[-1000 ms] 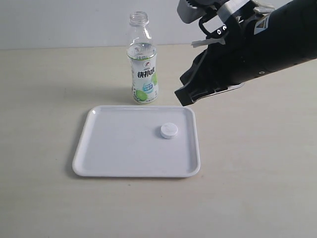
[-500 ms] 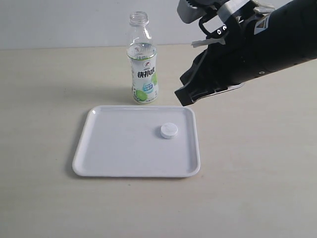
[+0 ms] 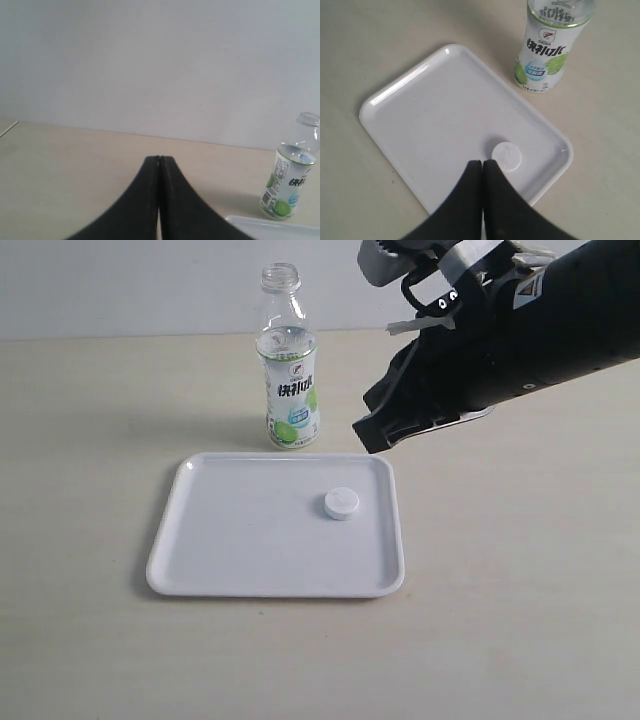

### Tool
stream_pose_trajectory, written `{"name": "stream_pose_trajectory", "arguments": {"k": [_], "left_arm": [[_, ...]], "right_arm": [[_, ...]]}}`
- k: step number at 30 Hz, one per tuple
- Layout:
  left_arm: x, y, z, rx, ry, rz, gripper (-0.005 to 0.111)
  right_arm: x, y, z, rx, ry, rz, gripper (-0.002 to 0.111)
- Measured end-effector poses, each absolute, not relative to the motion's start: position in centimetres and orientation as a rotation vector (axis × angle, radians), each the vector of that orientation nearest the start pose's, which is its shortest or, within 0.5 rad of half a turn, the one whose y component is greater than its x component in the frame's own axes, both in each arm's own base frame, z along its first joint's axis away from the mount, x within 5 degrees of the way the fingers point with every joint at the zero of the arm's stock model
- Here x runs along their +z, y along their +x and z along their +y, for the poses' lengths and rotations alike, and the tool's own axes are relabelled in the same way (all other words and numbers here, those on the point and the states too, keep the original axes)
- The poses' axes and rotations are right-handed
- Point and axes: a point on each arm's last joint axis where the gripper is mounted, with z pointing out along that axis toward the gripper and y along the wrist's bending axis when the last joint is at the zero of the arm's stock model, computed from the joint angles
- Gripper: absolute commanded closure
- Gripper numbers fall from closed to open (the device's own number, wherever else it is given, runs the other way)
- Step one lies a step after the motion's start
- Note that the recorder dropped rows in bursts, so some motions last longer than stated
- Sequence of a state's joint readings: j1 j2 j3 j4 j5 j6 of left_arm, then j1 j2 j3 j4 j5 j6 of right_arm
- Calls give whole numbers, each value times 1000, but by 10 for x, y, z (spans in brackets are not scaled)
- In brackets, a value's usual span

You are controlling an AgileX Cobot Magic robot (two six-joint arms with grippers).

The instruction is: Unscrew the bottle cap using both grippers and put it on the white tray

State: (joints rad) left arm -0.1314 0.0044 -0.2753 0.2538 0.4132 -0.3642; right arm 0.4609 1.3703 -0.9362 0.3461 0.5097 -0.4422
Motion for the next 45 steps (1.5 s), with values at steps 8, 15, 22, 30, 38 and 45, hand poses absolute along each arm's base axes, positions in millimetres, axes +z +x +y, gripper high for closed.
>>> {"name": "stream_pose_trajectory", "arguments": {"k": [8,15,22,30,38,45], "left_arm": [[233,50,-1,-42,73,1608,107],[210,54,-4,106,285,1643,107],[194,55,-6,116,325,1687,107],[193,55,-6,-23,166,1714,107],[186,54,-5,-102,63,1794,107],[182,53,-5,-111,48,1837,107]], "right_arm": [[277,249,140,351,-785,2285,108],[277,249,140,351,-785,2285,108],[277,249,140,350,-782,2280,108],[277,250,141,349,-780,2277,108],[277,250,141,349,-780,2277,108],[277,250,141,350,-777,2276,108]]}}
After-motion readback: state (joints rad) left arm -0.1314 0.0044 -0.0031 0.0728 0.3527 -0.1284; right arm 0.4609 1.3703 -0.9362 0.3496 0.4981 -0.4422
